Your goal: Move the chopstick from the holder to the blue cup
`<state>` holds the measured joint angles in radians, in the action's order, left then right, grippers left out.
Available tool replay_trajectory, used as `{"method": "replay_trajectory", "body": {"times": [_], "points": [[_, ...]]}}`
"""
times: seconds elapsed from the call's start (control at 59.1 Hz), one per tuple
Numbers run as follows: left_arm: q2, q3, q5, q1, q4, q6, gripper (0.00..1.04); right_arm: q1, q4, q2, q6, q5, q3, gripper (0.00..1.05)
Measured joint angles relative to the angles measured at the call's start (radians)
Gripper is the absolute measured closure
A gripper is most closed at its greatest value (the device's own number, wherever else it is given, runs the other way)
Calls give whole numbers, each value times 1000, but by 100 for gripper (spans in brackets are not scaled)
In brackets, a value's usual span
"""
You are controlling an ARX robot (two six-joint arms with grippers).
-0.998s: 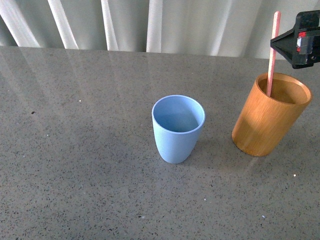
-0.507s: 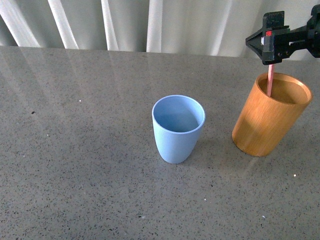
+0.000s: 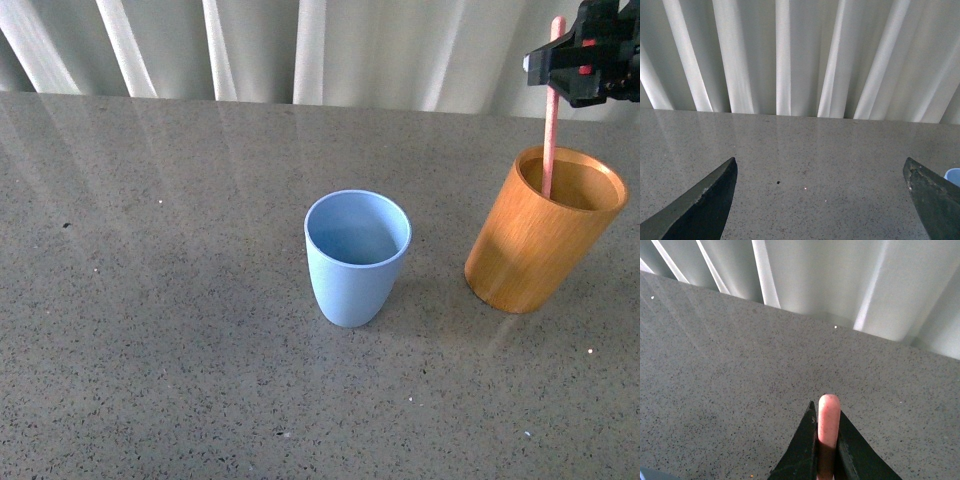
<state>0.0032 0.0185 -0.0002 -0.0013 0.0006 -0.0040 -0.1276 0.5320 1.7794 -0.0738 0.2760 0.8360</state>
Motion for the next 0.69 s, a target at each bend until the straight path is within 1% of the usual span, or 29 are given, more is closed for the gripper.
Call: {"method": "replay_trajectory", "body": {"times": [0.101,0.237,0.338,0.406,0.491,0.609,0.694], "points": [[0,0,0,0,0,0,7,0,2,-69,-2,-5,-23,102],[0,0,0,0,0,0,7,-1,-8,-169,-10,-37,-29,102],[0,0,0,0,0,0,7,-7,17,-243,-51,-62,-29,102],[0,0,0,0,0,0,7,-11,34,-289,-61,-65,-11,102],[0,0,0,0,0,0,7,-21,27,-333,-38,-69,40,102],[0,0,0,0,0,0,7,-63,-17,-391,32,-64,118,102],[0,0,0,0,0,0,7,-132,-60,-434,100,-46,135,102]]}}
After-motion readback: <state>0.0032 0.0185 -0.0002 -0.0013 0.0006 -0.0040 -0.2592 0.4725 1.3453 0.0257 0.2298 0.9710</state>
